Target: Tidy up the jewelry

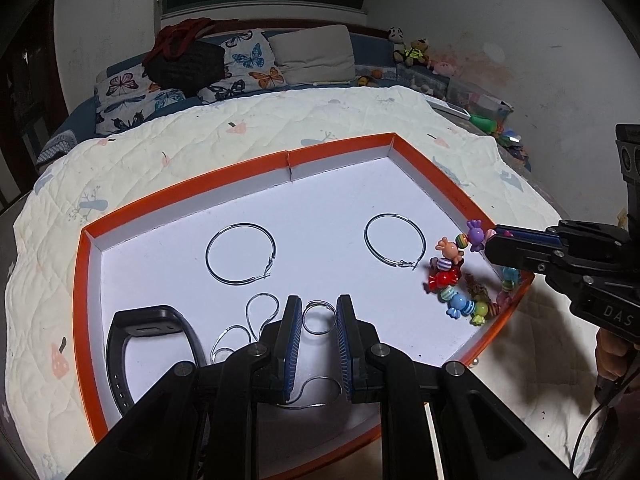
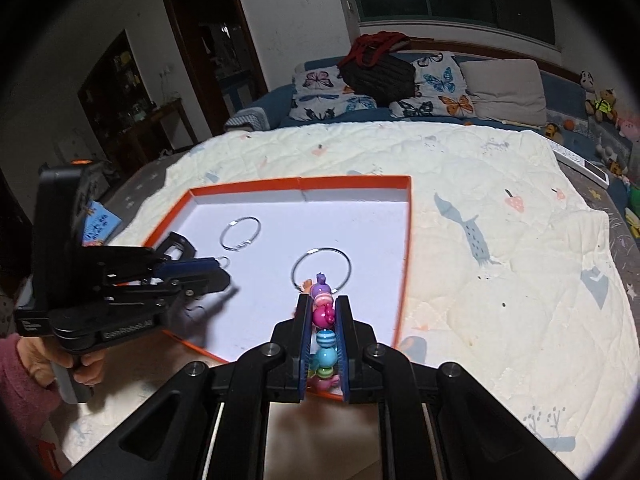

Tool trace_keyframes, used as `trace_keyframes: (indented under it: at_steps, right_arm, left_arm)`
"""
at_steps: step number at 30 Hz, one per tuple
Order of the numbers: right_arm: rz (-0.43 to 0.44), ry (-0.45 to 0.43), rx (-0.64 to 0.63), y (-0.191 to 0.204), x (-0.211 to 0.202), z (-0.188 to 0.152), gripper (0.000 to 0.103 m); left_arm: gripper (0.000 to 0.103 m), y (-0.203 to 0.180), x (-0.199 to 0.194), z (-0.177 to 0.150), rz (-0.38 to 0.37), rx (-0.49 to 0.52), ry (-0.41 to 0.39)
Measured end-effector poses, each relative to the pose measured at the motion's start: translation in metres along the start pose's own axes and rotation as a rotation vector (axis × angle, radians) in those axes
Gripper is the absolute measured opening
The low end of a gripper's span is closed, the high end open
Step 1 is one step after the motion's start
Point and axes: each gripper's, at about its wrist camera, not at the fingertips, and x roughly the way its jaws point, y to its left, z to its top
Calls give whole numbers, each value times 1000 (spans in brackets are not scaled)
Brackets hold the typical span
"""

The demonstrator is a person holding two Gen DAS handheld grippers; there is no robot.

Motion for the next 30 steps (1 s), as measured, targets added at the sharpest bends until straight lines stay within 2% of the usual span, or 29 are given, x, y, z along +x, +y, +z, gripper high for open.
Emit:
trace_keyframes:
  at_steps: [8,10,12,14,21,25,30]
  right_arm:
    - [-59,3,-22,-2,2,-1,16]
    - [-70,-3,-26,-2,-1,-1,28]
    - [-76,-15,-34,-1,-5,0,36]
    - [-87,-27,-43,2,-11,0,36]
    - [-19,-40,-88,24,-38,-18,36]
    - [15,11,-129,37,-36,-37,36]
    - [24,74,-158,44,-21,-52,36]
  left_arm:
    - [20,0,2,0,-14,-20,14]
    - [21,-1,1,1,-11,-24,14]
    - [27,-1,-2,1,-13,-29,7]
    - [32,-1,-8,0,-3,-31,-6]
    - [32,-17,-53,-14,0,-16,-92]
    - [32,-31,-70,-37,4,-3,-96]
    - [32,-45,-70,-68,-6,-9,-50]
